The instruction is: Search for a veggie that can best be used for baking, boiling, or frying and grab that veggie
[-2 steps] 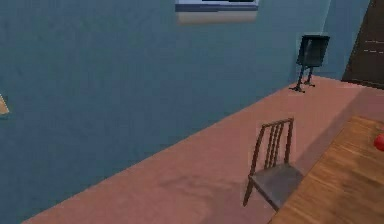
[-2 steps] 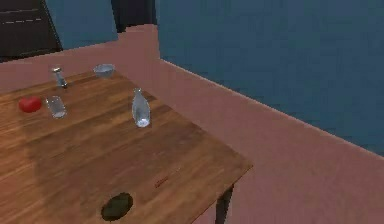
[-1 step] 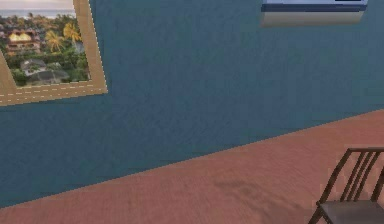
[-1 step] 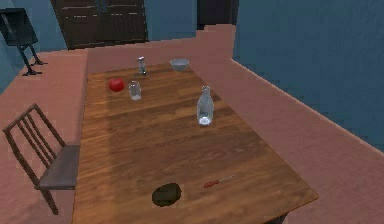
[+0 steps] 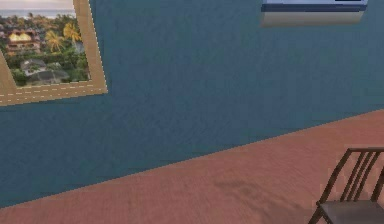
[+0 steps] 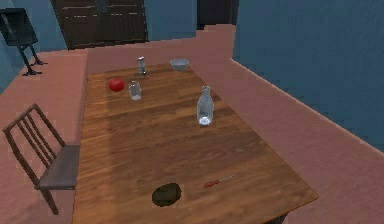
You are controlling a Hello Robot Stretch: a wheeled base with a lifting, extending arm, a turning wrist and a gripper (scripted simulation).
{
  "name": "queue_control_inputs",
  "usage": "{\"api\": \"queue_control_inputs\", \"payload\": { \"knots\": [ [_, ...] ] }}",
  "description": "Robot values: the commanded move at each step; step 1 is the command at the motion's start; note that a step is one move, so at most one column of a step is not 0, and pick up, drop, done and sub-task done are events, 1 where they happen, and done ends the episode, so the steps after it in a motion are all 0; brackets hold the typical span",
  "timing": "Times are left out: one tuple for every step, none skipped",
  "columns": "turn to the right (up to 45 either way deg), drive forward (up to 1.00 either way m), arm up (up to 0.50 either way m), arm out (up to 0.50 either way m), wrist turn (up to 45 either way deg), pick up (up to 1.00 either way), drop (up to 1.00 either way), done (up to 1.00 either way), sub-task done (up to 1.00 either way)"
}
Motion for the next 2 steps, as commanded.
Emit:
{"api": "queue_control_inputs", "payload": {
  "knots": [
    [0.0, 0.0, 0.26, 0.0, 0.0, 0.0, 0.0, 0.0, 0.0],
    [0.0, 0.0, 0.0, 0.18, 0.0, 0.0, 0.0, 0.0, 0.0]
  ]
}}
